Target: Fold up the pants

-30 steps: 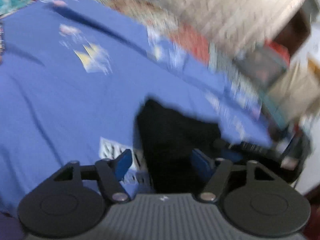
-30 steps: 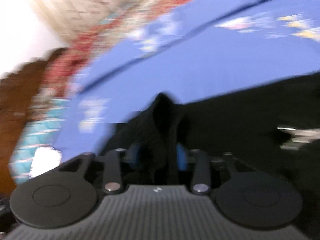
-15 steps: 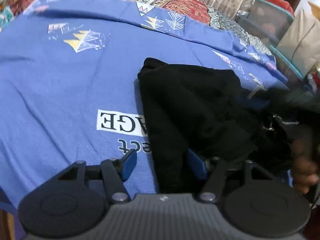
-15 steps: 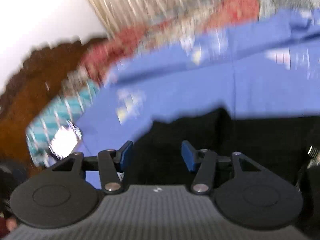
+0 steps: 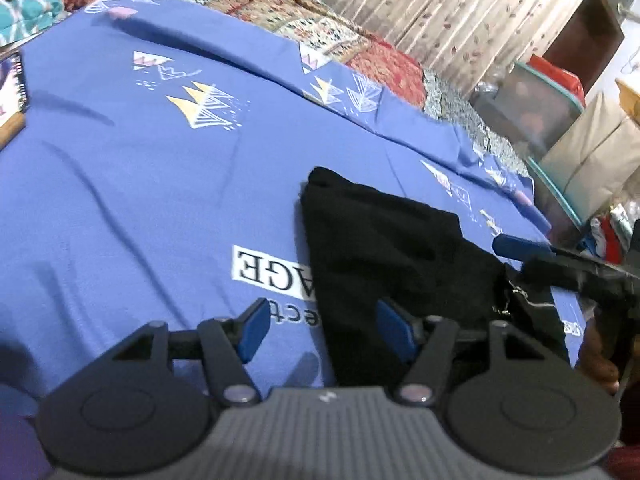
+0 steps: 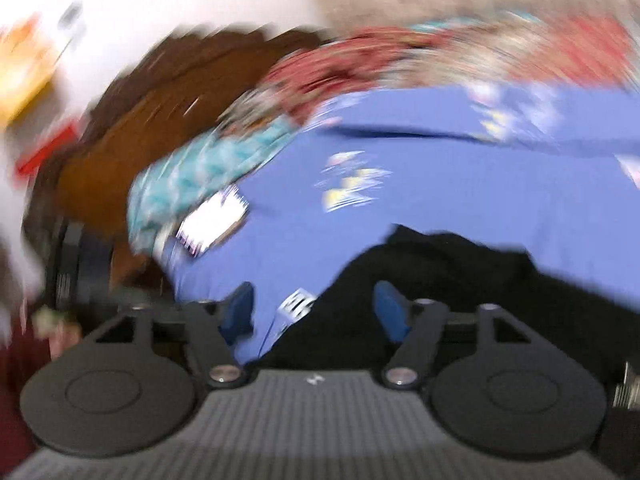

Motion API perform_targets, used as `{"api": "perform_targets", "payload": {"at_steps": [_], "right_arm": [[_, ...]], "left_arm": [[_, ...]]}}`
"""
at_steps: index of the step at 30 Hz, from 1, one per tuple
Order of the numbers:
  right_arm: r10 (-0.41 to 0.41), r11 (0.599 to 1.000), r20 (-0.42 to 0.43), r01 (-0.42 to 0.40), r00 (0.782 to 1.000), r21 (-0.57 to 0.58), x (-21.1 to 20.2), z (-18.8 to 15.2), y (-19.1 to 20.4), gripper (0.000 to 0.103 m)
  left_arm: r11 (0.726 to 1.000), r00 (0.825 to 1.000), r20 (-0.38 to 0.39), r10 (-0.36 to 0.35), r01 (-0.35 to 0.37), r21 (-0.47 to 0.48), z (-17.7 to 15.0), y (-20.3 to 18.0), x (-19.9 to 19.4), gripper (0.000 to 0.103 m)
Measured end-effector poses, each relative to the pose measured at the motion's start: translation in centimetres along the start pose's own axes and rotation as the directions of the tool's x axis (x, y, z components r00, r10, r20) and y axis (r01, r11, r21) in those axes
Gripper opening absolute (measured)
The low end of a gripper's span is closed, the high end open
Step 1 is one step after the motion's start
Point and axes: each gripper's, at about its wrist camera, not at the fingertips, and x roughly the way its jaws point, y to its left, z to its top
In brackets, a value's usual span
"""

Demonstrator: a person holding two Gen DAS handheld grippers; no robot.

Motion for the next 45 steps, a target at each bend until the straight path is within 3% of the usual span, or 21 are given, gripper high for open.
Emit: {"api": "perform_targets", "payload": {"at_steps": [4,5,6,8,11,14,15,17,20,22,25,27,29,31,34,36,39,42,43,44,45], "right_arm": [[0.026,0.97,-0.158,-0.062,0.987,-0.233,3.0,-0.1,2.1,0.081],[0.02,0.96,-0.201,-0.075,0.979,-0.27,3.9,-0.4,2.3,0.078],[0.021,0.952,-0.247,-0.095,0.969,-0.291,4.5,-0.6,2.4,0.056],[-0.024,0.924,-0.306,-0.096,0.952,-0.369,5.2,-1.8,2.7,0.025],[-0.209,0.809,-0.192,0.059,0.959,-0.585,4.3,-3.6,4.0,0.016],[-0.368,0.608,0.017,0.255,0.93,-0.752,4.0,-6.0,4.8,0.015],[-0.369,0.621,0.008,0.253,0.93,-0.742,4.0,-6.7,4.6,0.015],[-0.302,0.719,-0.086,0.168,0.95,-0.674,3.8,-7.8,3.8,0.015],[-0.267,0.761,-0.094,0.15,0.959,-0.632,3.6,-9.0,3.8,0.017],[-0.2,0.855,-0.121,0.113,0.972,-0.507,3.3,-7.7,3.0,0.019],[-0.088,0.945,-0.158,0.032,0.983,-0.326,3.2,-5.8,1.8,0.031],[0.0,0.981,-0.177,-0.034,0.984,-0.19,2.7,-4.7,0.4,0.048],[0.075,0.993,-0.158,-0.088,0.985,-0.076,1.2,-4.0,-1.1,0.052],[0.076,0.997,-0.093,-0.074,0.993,0.021,-1.0,-3.4,-2.8,0.052],[-0.034,0.979,0.013,0.03,0.999,0.202,-4.0,-3.5,-6.2,0.052],[-0.132,0.937,0.03,0.116,0.991,0.329,-4.7,-3.7,-8.4,0.054],[-0.228,0.877,0.011,0.201,0.974,0.437,-3.5,-3.5,-9.8,0.06],[-0.224,0.852,-0.036,0.214,0.974,0.478,-0.9,-3.7,-9.7,0.061],[-0.23,0.851,-0.073,0.237,0.97,0.469,0.0,-4.1,-9.3,0.058],[-0.248,0.851,-0.115,0.273,0.962,0.449,0.9,-4.5,-8.9,0.03],[-0.286,0.851,-0.146,0.321,0.947,0.415,1.8,-4.8,-8.3,0.022]], "left_arm": [[0.999,1.0,-0.015,-0.021,0.022,0.034,-0.8,-0.8,0.2,0.067],[0.998,0.999,-0.027,-0.031,0.033,0.053,-1.0,-1.3,0.6,0.067],[0.997,0.999,-0.039,-0.036,0.038,0.067,-1.2,-1.7,0.9,0.067],[0.995,0.996,-0.075,-0.055,0.061,0.082,-1.8,-2.5,1.8,0.064],[0.989,0.99,-0.118,-0.072,0.086,0.119,-2.5,-3.5,2.8,0.064],[0.989,0.991,-0.104,-0.079,0.091,0.117,-2.0,-3.6,2.6,0.064],[0.99,0.993,-0.084,-0.085,0.094,0.104,-1.4,-3.4,2.2,0.064],[0.993,0.994,-0.044,-0.095,0.098,0.071,-0.1,-2.9,1.4,0.064],[0.993,0.993,0.006,-0.12,0.12,0.02,2.0,-2.9,1.0,0.064],[0.991,0.991,0.016,-0.136,0.136,0.004,3.2,-3.5,1.7,0.065],[0.985,0.985,0.022,-0.173,0.173,0.021,4.5,-5.1,3.3,0.065],[0.981,0.981,0.016,-0.191,0.191,0.024,4.8,-6.3,4.5,0.065],[0.975,0.975,0.009,-0.22,0.22,0.014,4.6,-6.6,4.9,0.065],[0.968,0.968,0.002,-0.249,0.249,0.013,3.9,-6.8,5.0,0.065],[0.963,0.964,-0.015,-0.266,0.266,0.032,2.8,-6.8,5.0,0.064],[0.961,0.963,-0.05,-0.263,0.266,0.069,1.9,-7.3,5.5,0.06],[0.956,0.968,-0.105,-0.227,0.242,0.165,0.3,-8.5,6.1,0.056],[0.944,0.98,-0.128,-0.155,0.185,0.274,-1.4,-9.5,6.5,0.053],[0.943,0.981,-0.134,-0.142,0.175,0.284,-1.7,-9.5,6.6,0.053],[0.944,0.981,-0.142,-0.133,0.169,0.284,-1.9,-9.3,6.6,0.05],[0.946,0.981,-0.148,-0.126,0.164,0.278,-2.0,-9.1,6.6,0.048]]}}
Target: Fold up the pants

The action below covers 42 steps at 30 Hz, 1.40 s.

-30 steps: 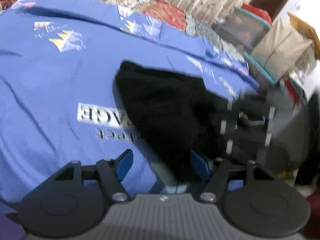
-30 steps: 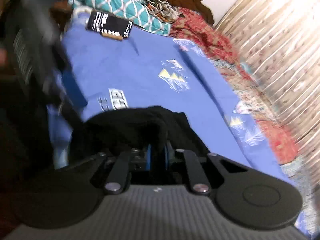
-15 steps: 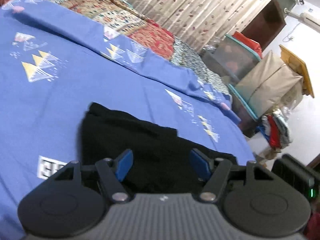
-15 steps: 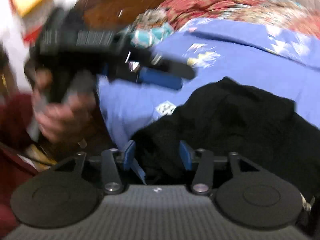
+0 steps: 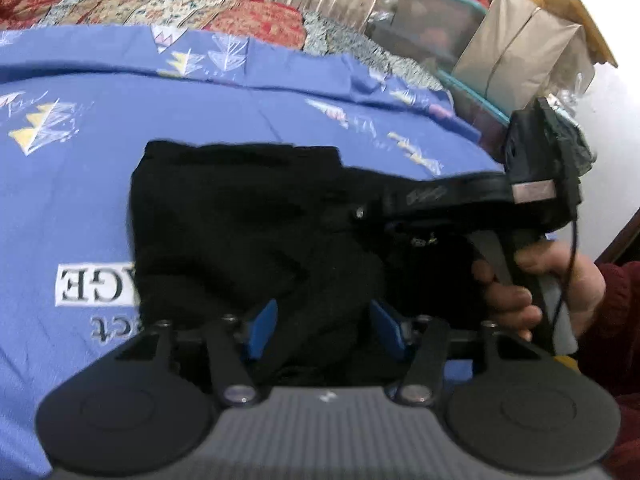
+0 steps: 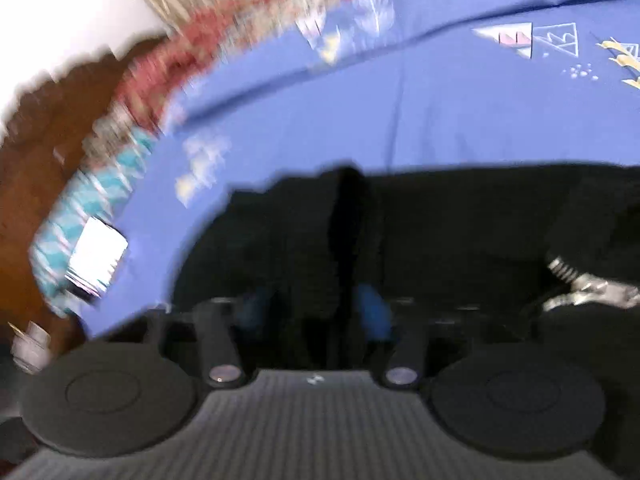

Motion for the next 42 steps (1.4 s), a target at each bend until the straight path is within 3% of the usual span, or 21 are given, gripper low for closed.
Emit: {"api": "perform_targets", "payload": {"at_steps": [3,5,6,8,9,12,15,18,20,24,26,28,29,31,37,40,42], "right_arm": [[-0.064,0.998,0.069,0.065,0.996,-0.014,-1.0,-0.3,0.8,0.012],[-0.103,0.994,0.116,0.105,0.988,-0.011,-2.3,-0.8,0.8,0.01],[-0.126,0.992,0.123,0.128,0.984,-0.006,-2.3,-1.1,0.5,0.002],[-0.231,0.972,0.089,0.234,0.969,-0.016,-0.6,-1.2,-0.8,0.003],[-0.201,0.98,0.057,0.2,0.978,0.016,-0.5,-1.6,-1.9,0.002],[-0.135,0.988,0.104,0.127,0.985,0.083,-2.7,-1.2,-2.5,0.01],[-0.095,0.995,0.208,0.085,0.974,0.056,-4.8,0.3,-1.6,0.012],[-0.039,0.999,0.243,0.035,0.969,0.018,-5.2,1.9,-0.2,0.018],[-0.008,1.0,0.238,0.009,0.971,0.001,-4.1,2.9,1.0,0.024],[0.044,0.999,0.184,-0.041,0.982,-0.019,-0.7,4.3,2.4,0.026],[0.019,1.0,0.132,-0.019,0.991,-0.004,1.1,4.2,2.2,0.025],[-0.054,0.998,0.059,0.051,0.997,0.037,2.9,3.9,1.0,0.021],[-0.063,0.996,0.039,0.06,0.997,0.068,3.7,3.4,0.1,0.016],[-0.018,0.992,0.062,0.01,0.998,0.124,3.7,2.8,-1.5,0.016],[0.002,0.983,0.062,-0.013,0.998,0.181,2.2,2.8,-2.2,0.017],[0.028,0.977,0.07,-0.043,0.997,0.211,0.3,2.3,-2.1,0.024],[0.034,0.981,0.111,-0.055,0.993,0.184,-2.2,1.6,-2.0,0.043]], "left_arm": [[0.999,1.0,-0.002,-0.005,0.005,-0.04,-0.2,0.8,-0.3,0.045],[0.998,1.0,-0.004,-0.018,0.018,-0.066,-0.1,1.3,-0.3,0.044],[0.997,1.0,-0.009,-0.017,0.016,-0.072,-0.1,1.4,-0.1,0.044],[0.998,1.0,-0.013,-0.016,0.015,-0.069,0.0,1.5,0.0,0.045],[0.998,1.0,-0.014,-0.018,0.017,-0.068,0.0,1.5,-0.1,0.045],[0.995,0.999,0.015,-0.051,0.053,-0.083,0.5,1.8,-1.6,0.052],[0.984,0.989,0.108,-0.102,0.116,-0.132,1.3,2.8,-4.2,0.055],[0.966,0.975,0.186,-0.118,0.157,-0.205,2.4,4.0,-5.6,0.053],[0.953,0.971,0.199,-0.13,0.178,-0.246,3.3,4.5,-5.3,0.052],[0.964,0.986,0.118,-0.116,0.14,-0.227,3.8,3.5,-2.2,0.04],[0.969,0.994,0.032,-0.104,0.109,-0.223,3.2,3.1,-0.3,0.037],[0.981,0.997,-0.07,-0.04,0.026,-0.192,1.8,2.9,1.9,0.034],[0.983,0.997,-0.069,-0.031,0.018,-0.18,1.1,3.1,2.3,0.033],[0.978,0.998,-0.046,-0.052,0.042,-0.204,0.9,3.6,2.1,0.033],[0.97,0.996,-0.046,-0.078,0.065,-0.236,1.1,4.3,1.3,0.034],[0.967,0.996,-0.022,-0.088,0.08,-0.241,1.4,4.4,0.0,0.038],[0.969,0.996,0.004,-0.094,0.092,-0.229,2.1,4.5,-1.1,0.043]]}}
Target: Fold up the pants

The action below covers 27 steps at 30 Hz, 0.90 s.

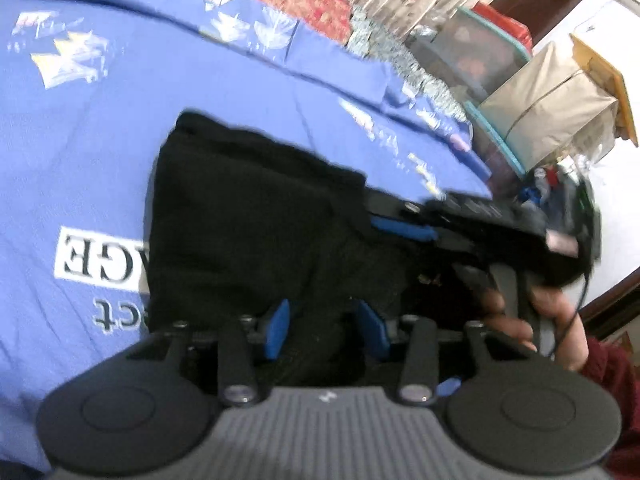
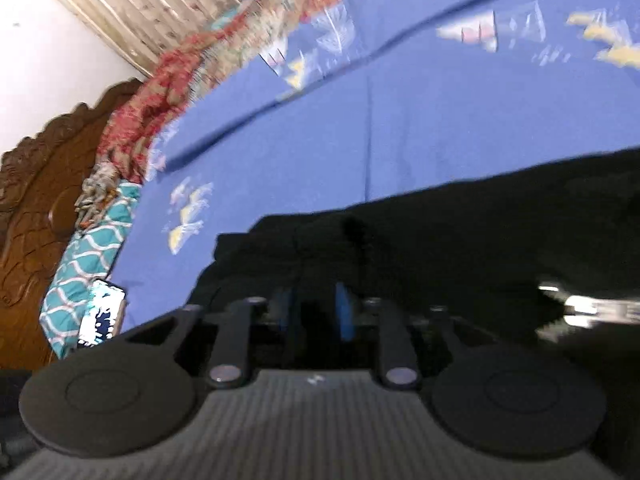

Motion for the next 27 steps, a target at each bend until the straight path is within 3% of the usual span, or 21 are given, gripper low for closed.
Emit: {"api": "perform_targets", "payload": {"at_steps": [4,8,11,15,18,20,24,25,26,27], "right_arm": [[0.013,1.0,0.145,-0.012,0.989,-0.007,-5.8,0.0,-1.8,0.046],[-0.083,0.996,0.305,0.068,0.949,0.058,-11.8,0.0,-5.2,0.054],[-0.162,0.984,0.372,0.121,0.914,0.133,-15.3,-0.7,-8.1,0.058],[-0.296,0.948,0.384,0.221,0.875,0.229,-17.8,-2.7,-11.6,0.073],[-0.369,0.917,0.365,0.272,0.855,0.291,-18.4,-4.3,-13.7,0.077],[-0.388,0.904,0.348,0.278,0.853,0.326,-18.2,-5.1,-14.8,0.08],[-0.341,0.915,0.305,0.24,0.889,0.323,-17.1,-5.6,-15.4,0.077],[-0.331,0.924,0.293,0.246,0.897,0.291,-16.5,-5.5,-14.9,0.072],[-0.325,0.931,0.275,0.255,0.905,0.26,-15.9,-5.4,-14.5,0.051],[-0.326,0.934,0.248,0.271,0.912,0.232,-15.3,-5.3,-14.1,0.042]], "left_arm": [[0.999,0.996,0.077,-0.046,0.044,0.027,1.4,-0.8,-2.3,0.045],[0.998,0.993,0.102,-0.061,0.059,0.022,3.6,-1.4,-1.8,0.045],[0.998,0.995,0.075,-0.063,0.061,0.031,4.9,-2.1,0.3,0.045],[0.996,0.999,-0.011,-0.043,0.043,0.076,4.4,-3.4,4.2,0.044],[0.989,0.992,-0.11,0.057,-0.041,0.145,2.5,-4.2,7.3,0.044],[0.98,0.991,-0.103,0.09,-0.07,0.186,1.6,-4.6,7.9,0.044],[0.986,0.991,-0.105,0.077,-0.06,0.155,2.7,-5.2,6.4,0.045],[0.986,0.993,-0.091,0.071,-0.057,0.155,3.2,-5.4,5.9,0.045],[0.986,0.996,-0.069,0.064,-0.053,0.159,3.7,-5.7,5.1,0.046],[0.986,0.997,-0.05,0.059,-0.05,0.16,4.3,-6.0,4.5,0.046]]}}
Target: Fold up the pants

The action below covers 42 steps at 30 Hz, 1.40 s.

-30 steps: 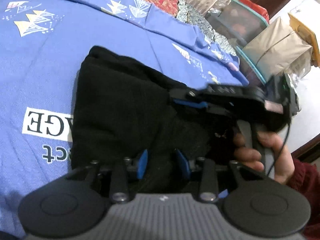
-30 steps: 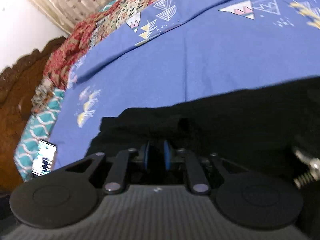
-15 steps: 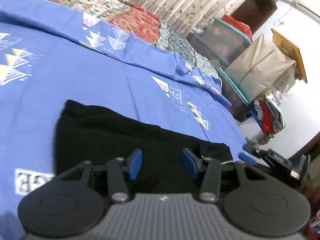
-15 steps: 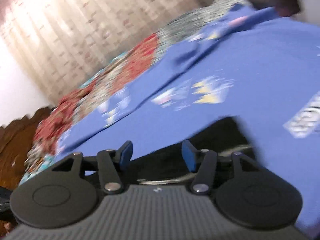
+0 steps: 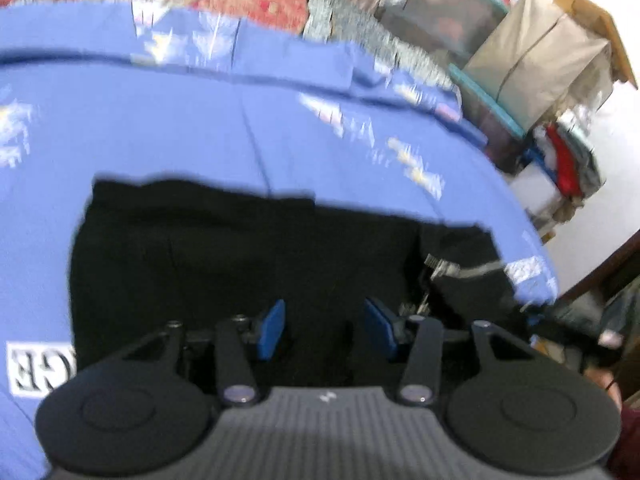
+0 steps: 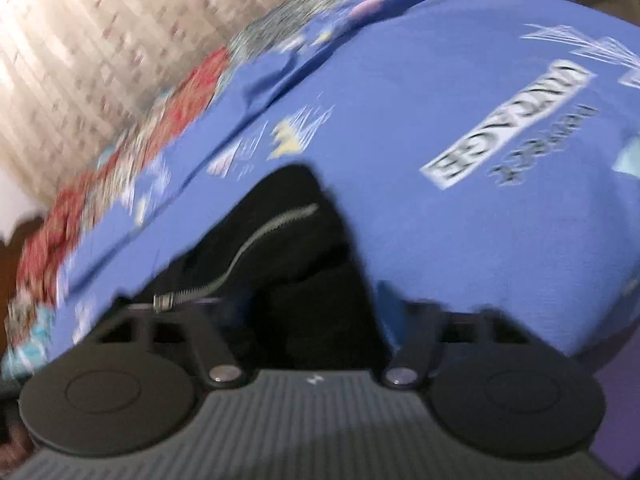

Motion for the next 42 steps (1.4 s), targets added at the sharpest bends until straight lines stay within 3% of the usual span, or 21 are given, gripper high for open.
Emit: {"api": "perform_targets", "payload": {"at_steps": [1,2,4,8,12,15,16,17,18,20,22,24,26,28,29,30,31,36,40,42], "right_arm": [[-0.026,0.999,-0.009,0.026,1.0,-0.035,0.3,-0.1,0.7,0.036],[-0.038,0.997,-0.005,0.037,0.999,-0.071,0.3,-0.2,1.6,0.022],[-0.008,0.995,0.014,0.01,1.0,-0.1,-0.4,-0.1,3.1,0.019],[0.096,0.966,0.067,-0.076,0.993,-0.248,-1.7,0.1,7.7,0.019],[0.164,0.9,0.059,-0.125,0.985,-0.416,-1.9,-1.5,12.7,0.019],[0.186,0.849,0.046,-0.137,0.982,-0.51,-1.5,-2.7,14.7,0.019],[0.189,0.838,0.04,-0.14,0.981,-0.528,-1.5,-3.1,15.0,0.019],[0.195,0.827,0.032,-0.147,0.98,-0.542,-1.4,-3.4,15.4,0.019],[0.202,0.82,0.024,-0.156,0.979,-0.55,-1.4,-3.6,15.6,0.019],[0.204,0.797,0.016,-0.157,0.979,-0.583,-1.4,-4.1,16.1,0.023],[0.206,0.772,0.006,-0.159,0.979,-0.616,-1.7,-4.3,15.7,0.031],[0.21,0.769,0.011,-0.158,0.978,-0.619,-1.9,-4.3,14.8,0.067],[0.175,0.764,0.028,-0.118,0.984,-0.634,-1.8,-4.7,14.1,0.071],[0.154,0.77,-0.013,-0.129,0.988,-0.624,-1.2,-5.1,13.7,0.056],[0.169,0.78,-0.046,-0.162,0.985,-0.604,-1.0,-5.1,13.6,0.027],[0.184,0.785,-0.072,-0.19,0.98,-0.59,-0.8,-4.9,13.8,0.02],[0.191,0.778,-0.071,-0.195,0.979,-0.597,-0.8,-4.7,14.3,0.019],[0.299,0.658,-0.08,-0.266,0.951,-0.704,-1.6,-4.9,19.4,0.017],[0.341,0.526,-0.146,-0.318,0.929,-0.789,-0.3,-6.6,23.7,0.018],[0.344,0.474,-0.228,-0.378,0.911,-0.795,1.2,-7.8,25.2,0.03]], "left_arm": [[1.0,1.0,0.02,-0.002,0.002,-0.001,0.7,-0.2,-0.6,0.047],[1.0,0.999,0.035,-0.002,0.003,-0.004,1.2,-0.4,-1.1,0.048],[1.0,0.998,0.055,-0.019,0.019,0.001,2.7,-1.6,-1.8,0.053],[0.992,0.996,0.054,-0.075,0.069,0.104,5.3,-7.0,-1.0,0.096],[0.976,0.994,-0.003,-0.108,0.106,0.19,6.3,-12.2,1.5,0.103],[0.979,0.993,-0.06,-0.098,0.107,0.174,6.5,-13.4,4.2,0.103],[0.983,0.992,-0.079,-0.099,0.11,0.145,6.5,-13.2,5.2,0.101],[0.987,0.989,-0.105,-0.105,0.116,0.107,6.5,-12.9,6.2,0.083],[0.99,0.986,-0.13,-0.103,0.114,0.083,6.4,-12.5,6.9,0.052],[0.997,0.989,-0.141,-0.034,0.045,0.069,5.9,-11.4,7.7,0.02],[0.997,0.986,-0.15,-0.076,0.077,-0.002,5.7,-9.3,7.4,0.019],[0.994,0.985,-0.139,-0.1,0.093,-0.055,5.6,-7.6,6.8,0.018],[0.992,0.986,-0.12,-0.113,0.105,-0.068,5.6,-6.5,6.0,0.018],[0.99,0.986,-0.108,-0.128,0.12,-0.078,5.7,-5.9,5.4,0.018],[0.989,0.986,-0.102,-0.134,0.126,-0.082,5.7,-5.5,5.0,0.018],[0.989,0.987,-0.093,-0.134,0.127,-0.08,5.8,-5.3,4.6,0.018],[0.989,0.989,-0.072,-0.132,0.126,-0.077,5.8,-5.0,4.0,0.018],[0.981,0.988,0.058,-0.143,0.149,-0.123,6.7,-1.3,-1.1,0.018],[0.979,0.993,0.104,-0.065,0.083,-0.185,5.6,3.1,-4.0,0.019],[0.969,0.996,0.093,-0.005,0.028,-0.246,4.1,6.0,-4.3,0.023]]}}
